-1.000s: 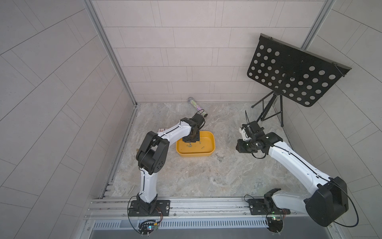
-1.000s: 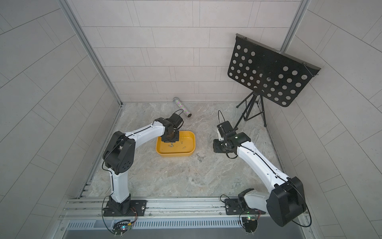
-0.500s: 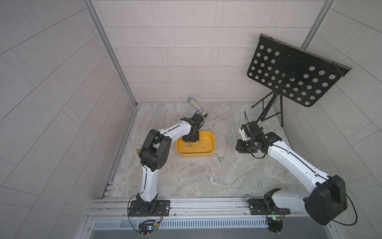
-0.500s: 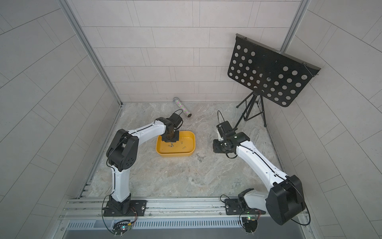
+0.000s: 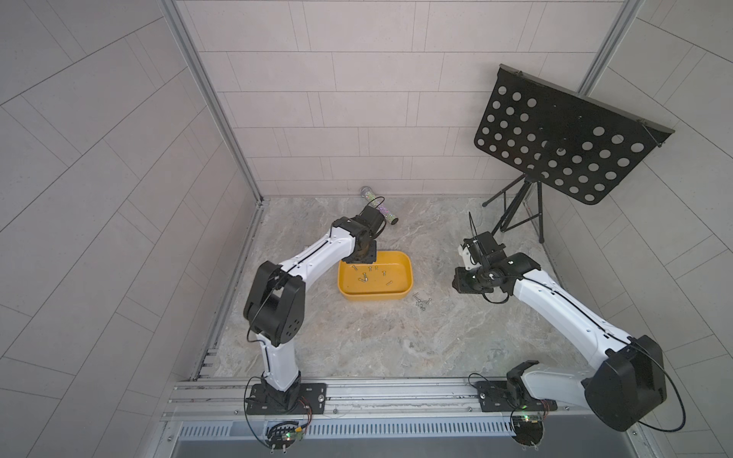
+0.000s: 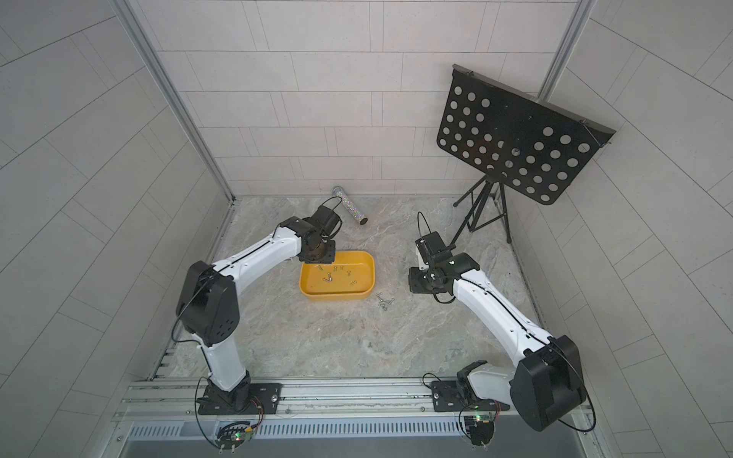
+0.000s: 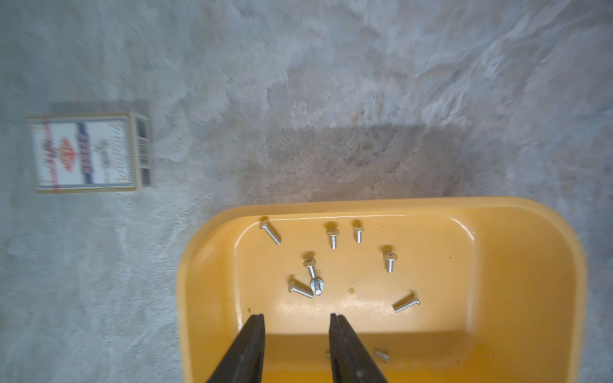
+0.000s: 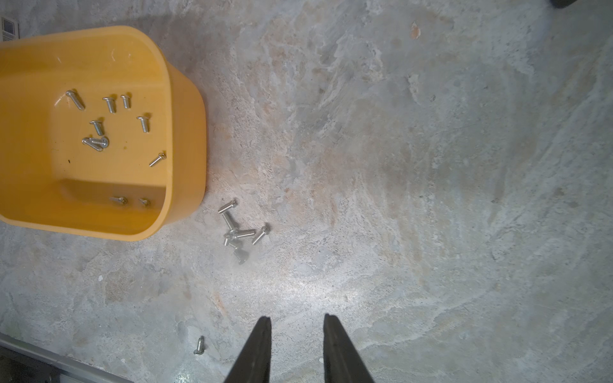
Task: Put the screws on the desktop into the storage box
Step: Move the storage box to the center of the board.
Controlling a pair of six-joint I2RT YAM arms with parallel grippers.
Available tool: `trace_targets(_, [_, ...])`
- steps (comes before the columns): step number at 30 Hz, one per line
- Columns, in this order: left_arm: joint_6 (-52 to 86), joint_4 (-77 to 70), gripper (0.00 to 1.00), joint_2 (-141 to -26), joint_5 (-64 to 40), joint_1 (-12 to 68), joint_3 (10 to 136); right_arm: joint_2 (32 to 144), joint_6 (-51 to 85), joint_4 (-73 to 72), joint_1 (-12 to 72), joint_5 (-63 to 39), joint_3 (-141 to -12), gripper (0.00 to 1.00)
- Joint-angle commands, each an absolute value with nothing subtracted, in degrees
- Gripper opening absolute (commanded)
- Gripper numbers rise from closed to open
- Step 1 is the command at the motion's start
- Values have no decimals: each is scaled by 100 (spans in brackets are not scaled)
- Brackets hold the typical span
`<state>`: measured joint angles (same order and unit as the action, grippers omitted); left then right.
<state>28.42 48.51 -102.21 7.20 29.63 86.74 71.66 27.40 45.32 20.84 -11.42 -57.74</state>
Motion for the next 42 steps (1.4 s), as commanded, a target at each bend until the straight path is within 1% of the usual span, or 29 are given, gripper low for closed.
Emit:
trace_targets(1, [2566, 5442, 44, -9800, 1125, 2765, 8360, 7135, 2750, 4628, 2122, -1129, -5838, 31])
trace_targets(9, [2436, 5446, 44, -9227, 1021, 2479, 7477, 7105, 2795, 4597, 2200, -1160, -5800, 31])
trace_targets(15, [2427, 5323, 45, -9129, 789, 2374, 7251, 7049, 2805, 4640, 2222, -1147, -5810, 31])
trace_targets(22, [2428, 5089, 45, -9472, 454, 2349, 7277, 7021, 2800, 4667, 2224, -1130, -5801, 31])
trace_targets(35, [2470, 4849, 44, -10185, 278, 2338, 7447, 7101, 2781, 4606, 2224, -1133, -5775, 31])
trace_targets(37, [2501, 4800, 41, -10314, 260, 2330, 7472, 7108, 2764, 4606, 2219, -1134, -5774, 31])
trace_targets(42, [2590, 4692, 29, -10556, 259, 2294, 7658, 7152, 2729, 4597, 2223, -1143, -5794, 31])
